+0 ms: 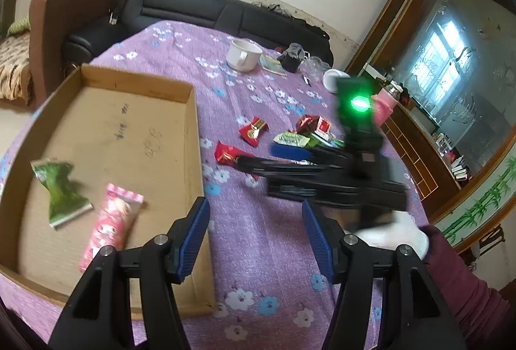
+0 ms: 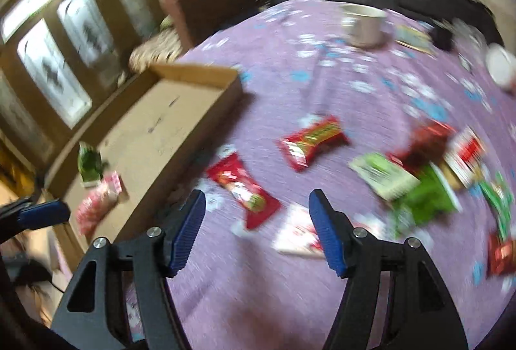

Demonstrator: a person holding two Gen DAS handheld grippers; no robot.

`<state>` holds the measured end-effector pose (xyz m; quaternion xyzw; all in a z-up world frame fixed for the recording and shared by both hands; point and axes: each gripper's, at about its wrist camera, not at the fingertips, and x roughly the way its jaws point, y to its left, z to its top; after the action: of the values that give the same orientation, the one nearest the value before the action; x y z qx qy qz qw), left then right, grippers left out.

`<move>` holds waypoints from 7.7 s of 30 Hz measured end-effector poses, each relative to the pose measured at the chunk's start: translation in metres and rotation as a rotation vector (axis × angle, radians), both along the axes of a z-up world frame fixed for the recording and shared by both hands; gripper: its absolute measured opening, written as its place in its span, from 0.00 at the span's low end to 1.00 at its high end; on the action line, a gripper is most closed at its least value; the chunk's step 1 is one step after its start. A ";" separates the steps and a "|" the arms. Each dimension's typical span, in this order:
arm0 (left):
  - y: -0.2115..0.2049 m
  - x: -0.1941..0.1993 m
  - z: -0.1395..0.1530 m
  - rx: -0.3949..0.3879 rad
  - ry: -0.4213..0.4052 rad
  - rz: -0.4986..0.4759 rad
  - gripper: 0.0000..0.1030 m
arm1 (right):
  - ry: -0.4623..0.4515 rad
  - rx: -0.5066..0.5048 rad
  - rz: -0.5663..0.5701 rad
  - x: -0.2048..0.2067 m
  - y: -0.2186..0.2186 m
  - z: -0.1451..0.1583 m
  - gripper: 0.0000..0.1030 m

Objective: Organize snacks
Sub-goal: 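Grasp the red-and-white snack packet with the right tool, then grasp the red packet with the left tool while right holds its packet, then carry both packets over the cardboard box and open both tools, then move both tools back to the snack pile, then grasp the red packet with gold label with the left tool, then grasp the green packet with the right tool while left holds red packet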

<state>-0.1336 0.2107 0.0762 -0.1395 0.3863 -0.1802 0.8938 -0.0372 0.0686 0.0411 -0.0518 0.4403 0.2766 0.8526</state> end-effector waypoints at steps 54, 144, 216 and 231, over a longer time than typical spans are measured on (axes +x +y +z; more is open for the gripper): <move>-0.098 0.051 -0.062 0.455 0.090 -0.044 0.57 | 0.049 -0.031 -0.082 -0.054 -0.112 -0.016 0.30; 0.088 -0.012 0.016 -0.203 -0.093 0.169 0.73 | -0.326 0.099 -0.136 -0.073 -0.037 0.101 0.86; -0.030 0.041 0.009 -0.032 -0.015 -0.077 0.17 | 0.062 0.237 -0.371 -0.026 -0.162 -0.012 0.13; 0.039 0.015 0.006 -0.121 -0.041 0.024 0.17 | 0.089 0.170 -0.442 -0.002 -0.141 -0.021 0.42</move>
<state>-0.1190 0.2496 0.0823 -0.1942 0.3545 -0.1951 0.8936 -0.0393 -0.0721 0.0204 0.1299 0.4533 0.1215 0.8734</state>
